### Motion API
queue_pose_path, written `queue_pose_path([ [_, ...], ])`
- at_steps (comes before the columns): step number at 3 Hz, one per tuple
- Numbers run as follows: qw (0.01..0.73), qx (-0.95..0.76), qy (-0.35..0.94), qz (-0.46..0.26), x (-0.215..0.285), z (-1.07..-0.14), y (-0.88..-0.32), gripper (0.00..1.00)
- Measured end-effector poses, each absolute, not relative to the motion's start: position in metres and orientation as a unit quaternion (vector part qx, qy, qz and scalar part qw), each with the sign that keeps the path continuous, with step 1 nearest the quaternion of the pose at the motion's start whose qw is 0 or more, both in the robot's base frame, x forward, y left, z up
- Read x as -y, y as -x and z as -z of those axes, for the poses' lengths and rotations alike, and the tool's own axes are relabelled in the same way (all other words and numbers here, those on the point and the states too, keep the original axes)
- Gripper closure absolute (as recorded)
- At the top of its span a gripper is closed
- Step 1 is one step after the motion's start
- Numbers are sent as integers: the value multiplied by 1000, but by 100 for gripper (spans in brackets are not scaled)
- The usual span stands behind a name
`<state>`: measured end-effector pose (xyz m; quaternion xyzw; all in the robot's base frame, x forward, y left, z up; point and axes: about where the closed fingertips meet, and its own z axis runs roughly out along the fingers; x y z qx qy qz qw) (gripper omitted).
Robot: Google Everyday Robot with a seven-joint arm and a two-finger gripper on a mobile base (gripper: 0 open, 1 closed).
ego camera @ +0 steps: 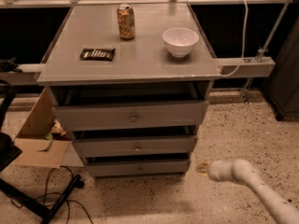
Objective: Close bottom drawer
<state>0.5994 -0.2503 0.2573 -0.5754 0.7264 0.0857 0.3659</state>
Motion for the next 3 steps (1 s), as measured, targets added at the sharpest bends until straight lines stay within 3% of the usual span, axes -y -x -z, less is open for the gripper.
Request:
queue_pose_path([
  [2,288,-746,600,2,334,-399,-508,100],
  [3,281,-745,603,58,327,-485,-481,100],
])
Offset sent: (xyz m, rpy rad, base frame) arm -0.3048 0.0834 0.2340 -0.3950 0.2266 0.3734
